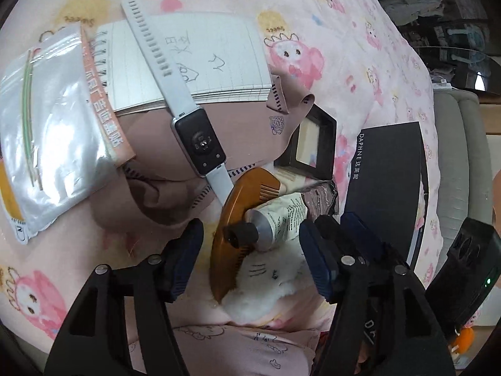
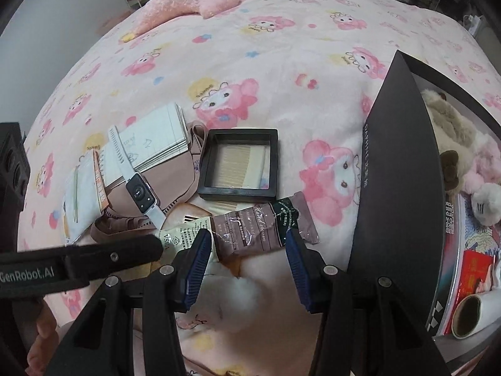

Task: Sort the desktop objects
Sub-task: 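Grasp the white and brown hand cream tube with the right gripper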

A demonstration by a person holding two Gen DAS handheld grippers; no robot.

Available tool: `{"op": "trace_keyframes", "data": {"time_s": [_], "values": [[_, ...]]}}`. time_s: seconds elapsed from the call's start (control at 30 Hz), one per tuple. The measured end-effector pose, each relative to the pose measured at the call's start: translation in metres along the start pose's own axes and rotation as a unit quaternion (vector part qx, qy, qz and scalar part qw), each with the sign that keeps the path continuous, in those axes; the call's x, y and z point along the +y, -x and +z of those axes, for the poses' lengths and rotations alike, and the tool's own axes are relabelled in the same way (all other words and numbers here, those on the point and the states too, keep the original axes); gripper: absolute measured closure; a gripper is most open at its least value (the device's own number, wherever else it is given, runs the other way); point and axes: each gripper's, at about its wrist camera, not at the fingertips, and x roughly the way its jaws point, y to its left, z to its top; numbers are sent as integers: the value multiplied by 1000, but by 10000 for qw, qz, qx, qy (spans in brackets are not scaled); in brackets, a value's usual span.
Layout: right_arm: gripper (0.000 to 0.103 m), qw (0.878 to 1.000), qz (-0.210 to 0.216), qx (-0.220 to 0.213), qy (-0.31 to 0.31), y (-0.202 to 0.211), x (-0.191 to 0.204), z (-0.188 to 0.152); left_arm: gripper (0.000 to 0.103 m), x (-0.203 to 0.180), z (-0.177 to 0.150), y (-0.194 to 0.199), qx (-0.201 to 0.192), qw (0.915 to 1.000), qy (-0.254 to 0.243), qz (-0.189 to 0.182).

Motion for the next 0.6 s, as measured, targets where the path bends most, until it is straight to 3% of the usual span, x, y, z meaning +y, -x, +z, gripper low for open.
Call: {"op": "trace_keyframes", "data": {"time_s": [0.1, 0.2, 0.47, 0.6], "values": [[58, 10000, 67, 0, -35, 0, -1, 1, 63, -3, 6, -7, 140, 9999, -56, 22], [58, 9999, 111, 1, -20, 0, -1, 2, 71, -11, 0, 5, -105, 9994, -316, -55], [58, 9995, 300, -62, 30, 6, -4, 3, 73, 37, -35, 52, -614, 9978, -90, -251], [53, 9992, 404, 24, 12, -1, -4, 5, 72, 65, -43, 71, -894, 9959, 92, -49]]}}
